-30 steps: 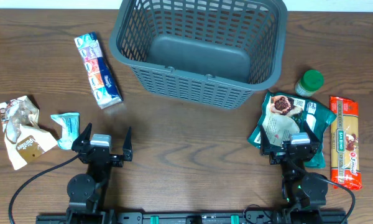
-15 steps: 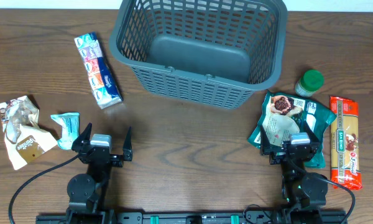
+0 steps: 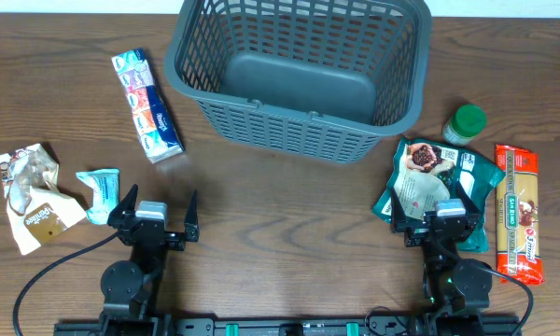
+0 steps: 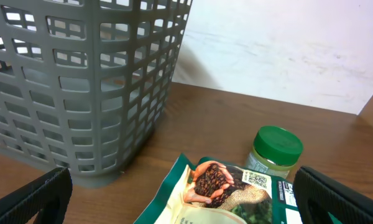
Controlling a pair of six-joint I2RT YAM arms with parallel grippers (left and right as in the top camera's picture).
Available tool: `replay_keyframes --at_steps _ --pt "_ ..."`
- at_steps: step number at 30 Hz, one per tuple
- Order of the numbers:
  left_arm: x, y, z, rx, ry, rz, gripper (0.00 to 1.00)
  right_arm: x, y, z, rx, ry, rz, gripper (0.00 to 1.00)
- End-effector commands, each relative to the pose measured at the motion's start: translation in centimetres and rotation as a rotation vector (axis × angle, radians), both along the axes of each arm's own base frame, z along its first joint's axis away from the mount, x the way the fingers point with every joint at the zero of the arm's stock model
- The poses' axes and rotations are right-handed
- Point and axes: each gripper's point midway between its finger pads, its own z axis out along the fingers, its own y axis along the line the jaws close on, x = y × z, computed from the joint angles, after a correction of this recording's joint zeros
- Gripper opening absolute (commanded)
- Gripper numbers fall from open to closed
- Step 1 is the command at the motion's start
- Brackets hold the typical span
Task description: Pack container
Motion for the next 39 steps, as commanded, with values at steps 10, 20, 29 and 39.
replay_keyframes --at_steps 10,20,29,39 --pt "-0.1 -0.3 -1.6 -0.013 0.050 -0.017 0.99 0.0 0.3 -0.1 0.017 0.002 0.016 0.99" --pt "-0.1 -0.3 -1.2 -0.199 0.070 0.005 0.99 0.1 0.8 -0.9 0.396 0.062 0.004 0.99" --pt "-1.9 -1.1 2.1 -0.391 0.285 0.016 0.99 -0.9 3.0 0.5 0.486 0.249 0.088 0.99" --pt "-0.4 -2.6 10.5 -0.248 0.469 -0.067 0.99 -2.6 3.7 6.8 0.494 0.539 0.063 0.99"
